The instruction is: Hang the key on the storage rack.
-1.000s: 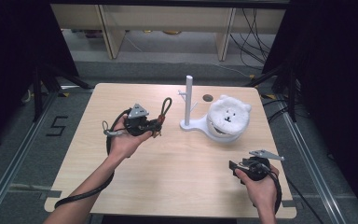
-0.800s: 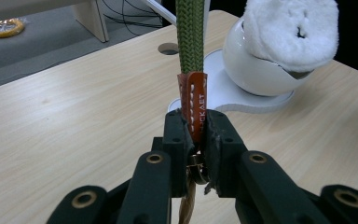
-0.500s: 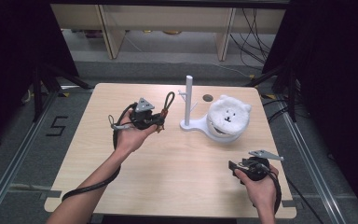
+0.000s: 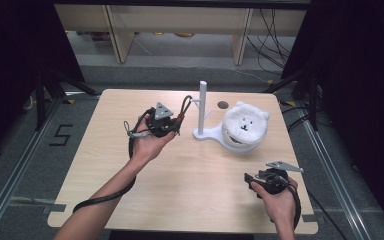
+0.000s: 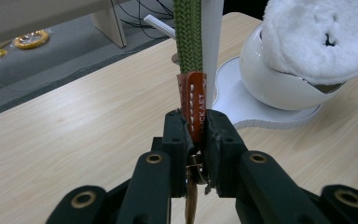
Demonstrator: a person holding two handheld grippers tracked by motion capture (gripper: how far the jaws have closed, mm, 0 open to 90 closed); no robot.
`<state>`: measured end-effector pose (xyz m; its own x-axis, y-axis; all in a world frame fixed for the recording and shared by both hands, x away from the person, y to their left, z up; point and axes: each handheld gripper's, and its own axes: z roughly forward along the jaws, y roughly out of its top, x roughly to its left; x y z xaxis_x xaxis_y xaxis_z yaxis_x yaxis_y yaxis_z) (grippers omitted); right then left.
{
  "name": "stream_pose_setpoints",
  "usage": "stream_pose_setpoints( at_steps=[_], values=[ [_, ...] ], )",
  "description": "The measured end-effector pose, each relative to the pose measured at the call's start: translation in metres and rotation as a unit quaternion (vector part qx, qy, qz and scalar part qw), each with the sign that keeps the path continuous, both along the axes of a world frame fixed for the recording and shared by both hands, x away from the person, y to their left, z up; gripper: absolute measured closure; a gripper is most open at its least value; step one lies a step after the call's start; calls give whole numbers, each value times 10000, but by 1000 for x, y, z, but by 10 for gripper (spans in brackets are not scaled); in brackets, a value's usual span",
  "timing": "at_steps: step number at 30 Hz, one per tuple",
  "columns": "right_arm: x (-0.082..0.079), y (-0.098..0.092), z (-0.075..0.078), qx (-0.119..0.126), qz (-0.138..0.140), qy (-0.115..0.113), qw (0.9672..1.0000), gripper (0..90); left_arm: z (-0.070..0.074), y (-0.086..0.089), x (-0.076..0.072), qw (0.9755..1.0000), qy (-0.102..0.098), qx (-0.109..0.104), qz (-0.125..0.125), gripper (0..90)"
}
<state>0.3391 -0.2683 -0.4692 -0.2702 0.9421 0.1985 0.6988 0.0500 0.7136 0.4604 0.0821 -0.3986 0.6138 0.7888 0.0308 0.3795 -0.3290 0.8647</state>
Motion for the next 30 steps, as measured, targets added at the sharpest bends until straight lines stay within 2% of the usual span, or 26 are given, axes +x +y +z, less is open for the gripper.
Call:
stream_pose_setpoints(
  at_steps=[3, 4, 5, 6, 7, 8, 11, 12, 13, 14, 16, 17, 18, 20, 21, 22, 24, 25, 27, 28, 29, 30],
  values=[
    [0, -1, 0, 1, 15, -5, 10000, 412, 0, -3, -4, 10000, -60, 47, 59, 786],
    [-2, 1, 1, 66, -70, 48, 9999, 412, -1, -5, -5, 9998, -188, 52, 44, 785],
    [-1, -1, 1, -48, -8, -14, 10000, 412, 0, -5, -6, 9994, -279, 220, -16, 784],
    [-1, -1, 0, -44, -13, -15, 10000, 413, 0, -7, -7, 9991, -342, 263, -41, 784],
    [-1, 0, 0, -8, -17, -39, 10000, 413, 0, -8, -8, 9988, -378, 291, -67, 784],
    [-1, 3, -1, 163, -103, 40, 9998, 413, 0, -10, -9, 9987, -430, 274, -73, 785],
    [-1, 3, -1, 170, -100, 26, 9998, 413, 0, -14, -12, 9987, -443, 250, -84, 784],
    [-1, 3, -1, 136, -126, 45, 9998, 413, 1, -13, -12, 9983, -450, 354, -119, 784],
    [-1, 0, 0, 4, 3, -29, 10000, 414, 1, -14, -12, 9982, -463, 365, -126, 784],
    [-1, -1, 0, -36, -13, -14, 10000, 414, 1, -14, -12, 9980, -484, 385, -137, 785],
    [-1, -1, 0, -23, -4, -20, 10000, 414, 2, -15, -13, 9974, -549, 452, -140, 788],
    [-2, 1, 1, 127, -88, 89, 9998, 414, 1, -16, -13, 9974, -585, 412, -114, 788],
    [-1, -1, 0, -24, 0, -15, 10000, 414, 3, -15, -13, 9968, -585, 528, -162, 788],
    [0, -1, -1, -14, -9, -25, 10000, 414, 3, -16, -14, 9963, -615, 574, -167, 787],
    [-1, 2, -1, 108, -85, 67, 9999, 414, 4, -16, -14, 9961, -633, 598, -166, 786],
    [-1, 0, -1, -68, -4, 4, 10000, 414, 4, -17, -14, 9956, -669, 634, -171, 786],
    [0, 0, -2, -44, 3, 8, 10000, 414, 5, -18, -16, 9948, -704, 709, -178, 784],
    [-1, 0, -1, -67, -9, 9, 10000, 414, 5, -20, -16, 9950, -745, 649, -158, 783],
    [-1, 0, -1, -74, -11, 7, 10000, 414, 7, -22, -17, 9942, -799, 695, -175, 783],
    [-1, 0, -1, -74, -13, 2, 10000, 414, 9, -22, -18, 9931, -820, 814, -207, 783],
    [0, 0, -1, -40, -8, -1, 10000, 414, 9, -23, -18, 9924, -919, 788, -223, 782],
    [-1, 0, -1, -52, -7, 3, 10000, 414, 10, -24, -18, 9921, -918, 826, -225, 782]
  ],
)
